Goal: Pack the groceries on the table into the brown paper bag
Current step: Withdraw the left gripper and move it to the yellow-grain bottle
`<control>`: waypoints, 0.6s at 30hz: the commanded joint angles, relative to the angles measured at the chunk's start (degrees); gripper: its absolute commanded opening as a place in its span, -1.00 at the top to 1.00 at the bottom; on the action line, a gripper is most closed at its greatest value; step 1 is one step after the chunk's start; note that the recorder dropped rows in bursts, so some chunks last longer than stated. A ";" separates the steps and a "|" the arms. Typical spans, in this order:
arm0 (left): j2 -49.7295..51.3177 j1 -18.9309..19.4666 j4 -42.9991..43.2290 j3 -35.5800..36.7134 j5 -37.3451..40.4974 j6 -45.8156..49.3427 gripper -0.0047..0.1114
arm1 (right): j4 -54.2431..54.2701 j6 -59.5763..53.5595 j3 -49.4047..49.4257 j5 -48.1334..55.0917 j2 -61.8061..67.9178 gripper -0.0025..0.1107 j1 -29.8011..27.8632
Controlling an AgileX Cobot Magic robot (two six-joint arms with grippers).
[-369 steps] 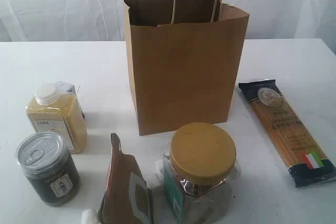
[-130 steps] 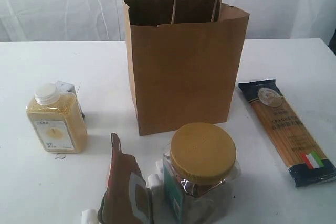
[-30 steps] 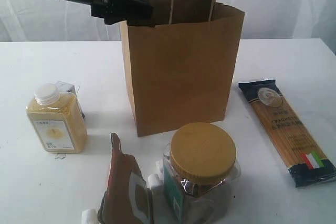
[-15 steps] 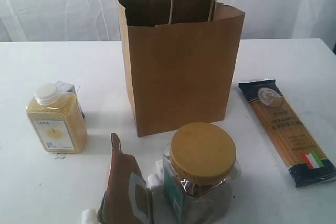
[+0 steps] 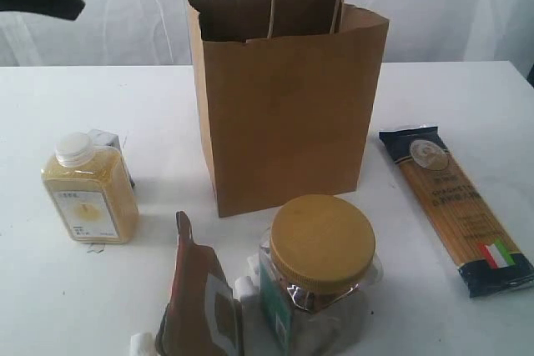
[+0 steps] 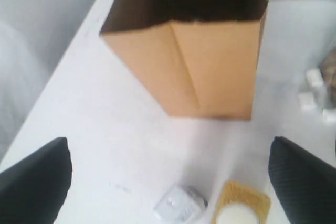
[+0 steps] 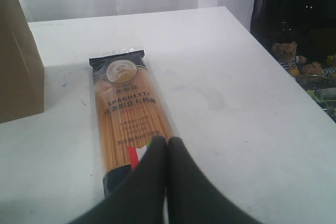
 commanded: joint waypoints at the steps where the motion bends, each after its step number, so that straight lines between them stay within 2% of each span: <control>1: -0.56 0.24 9.30 2.94 5.26 -7.80 -0.89 | 0.09 -0.02 0.32 -0.19 -0.36 0.96 -0.32; 6: -0.56 0.24 8.85 10.27 5.26 -6.03 -0.89 | 0.09 -0.02 0.32 -0.19 -0.36 0.96 -0.32; 18: -0.71 0.24 8.83 24.83 5.26 7.45 -0.89 | 0.09 -0.02 0.32 -0.19 -0.36 0.96 -0.32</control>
